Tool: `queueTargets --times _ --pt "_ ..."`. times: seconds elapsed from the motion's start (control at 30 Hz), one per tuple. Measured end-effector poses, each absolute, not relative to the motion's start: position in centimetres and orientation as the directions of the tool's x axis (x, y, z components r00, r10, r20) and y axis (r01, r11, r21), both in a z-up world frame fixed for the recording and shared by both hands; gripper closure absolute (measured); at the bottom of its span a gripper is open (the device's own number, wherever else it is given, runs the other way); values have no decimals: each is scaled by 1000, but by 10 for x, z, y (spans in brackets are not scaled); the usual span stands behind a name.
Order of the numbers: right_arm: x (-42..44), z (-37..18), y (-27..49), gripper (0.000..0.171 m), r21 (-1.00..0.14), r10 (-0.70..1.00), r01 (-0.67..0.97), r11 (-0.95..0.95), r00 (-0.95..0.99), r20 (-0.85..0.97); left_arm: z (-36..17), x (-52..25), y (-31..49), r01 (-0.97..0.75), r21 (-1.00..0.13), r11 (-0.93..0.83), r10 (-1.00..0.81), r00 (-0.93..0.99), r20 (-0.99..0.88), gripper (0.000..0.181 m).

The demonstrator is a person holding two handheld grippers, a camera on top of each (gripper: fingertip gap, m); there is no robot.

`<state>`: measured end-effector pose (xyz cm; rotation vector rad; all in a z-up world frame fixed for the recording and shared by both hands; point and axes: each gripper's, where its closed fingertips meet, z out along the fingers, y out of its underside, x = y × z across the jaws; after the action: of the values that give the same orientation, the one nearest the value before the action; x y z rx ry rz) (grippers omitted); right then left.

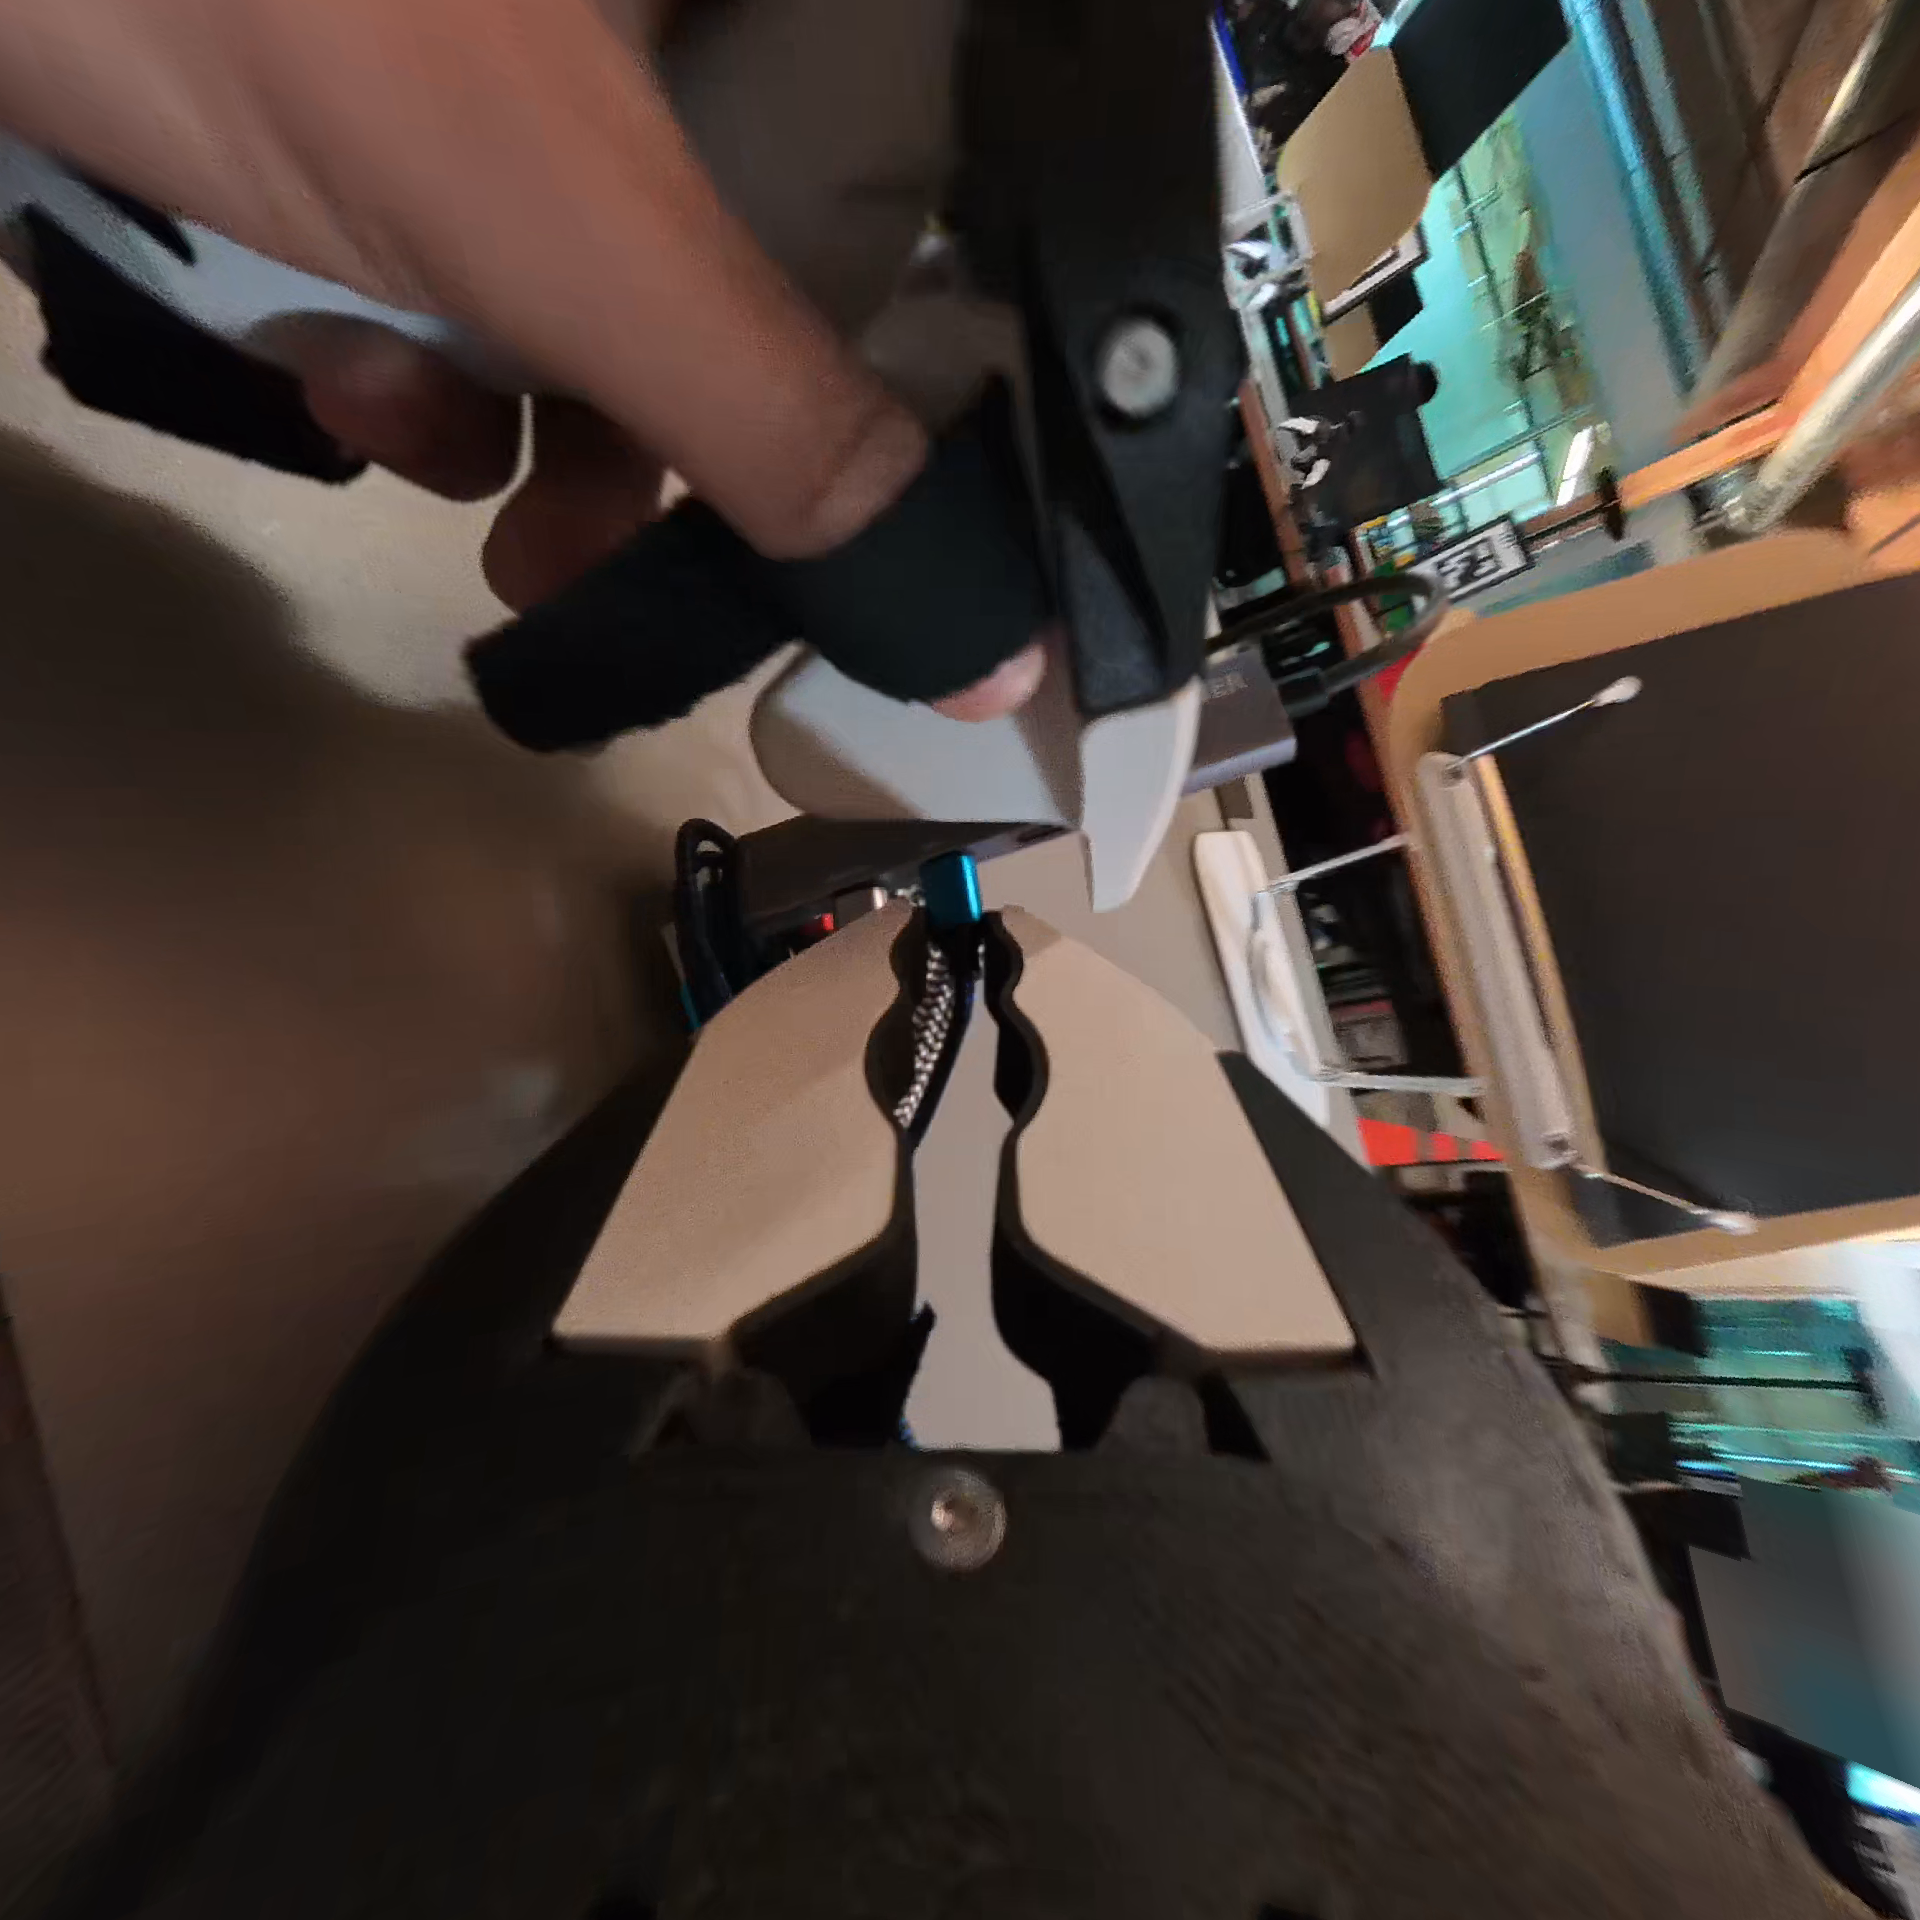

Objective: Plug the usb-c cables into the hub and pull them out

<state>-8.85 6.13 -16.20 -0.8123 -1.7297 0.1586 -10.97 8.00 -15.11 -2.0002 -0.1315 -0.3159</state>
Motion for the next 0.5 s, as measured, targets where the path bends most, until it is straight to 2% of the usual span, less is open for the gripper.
queueTargets --times 0.03,0.07,0.13,0.17,0.37,0.43,0.5 --pt "-89 -162 59 161 -463 554 438 770 -99 827 -152 -108 80 219 -869 -444 -50 962 268 143" --pt "-90 -162 57 161 -433 522 442 786 -97 848 -154 -106 80 211 -864 -458 -58 962 266 144" --pt "-91 -160 53 161 -392 479 445 805 -97 873 -159 -102 80 202 -855 -478 -71 961 266 161" --pt "-91 -161 53 161 -378 467 451 808 -100 879 -159 -103 81 193 -860 -472 -62 966 251 162" --pt "-92 -161 52 161 -346 442 455 820 -120 889 -158 -110 83 62 -876 -479 -38 995 91 162" --pt "-92 -161 52 162 -347 443 450 823 -126 888 -161 -113 83 69 -869 -491 -41 994 102 160" --pt "-89 -156 49 166 -347 432 426 835 -117 894 -165 -136 82 90 -866 -491 48 996 77 163"
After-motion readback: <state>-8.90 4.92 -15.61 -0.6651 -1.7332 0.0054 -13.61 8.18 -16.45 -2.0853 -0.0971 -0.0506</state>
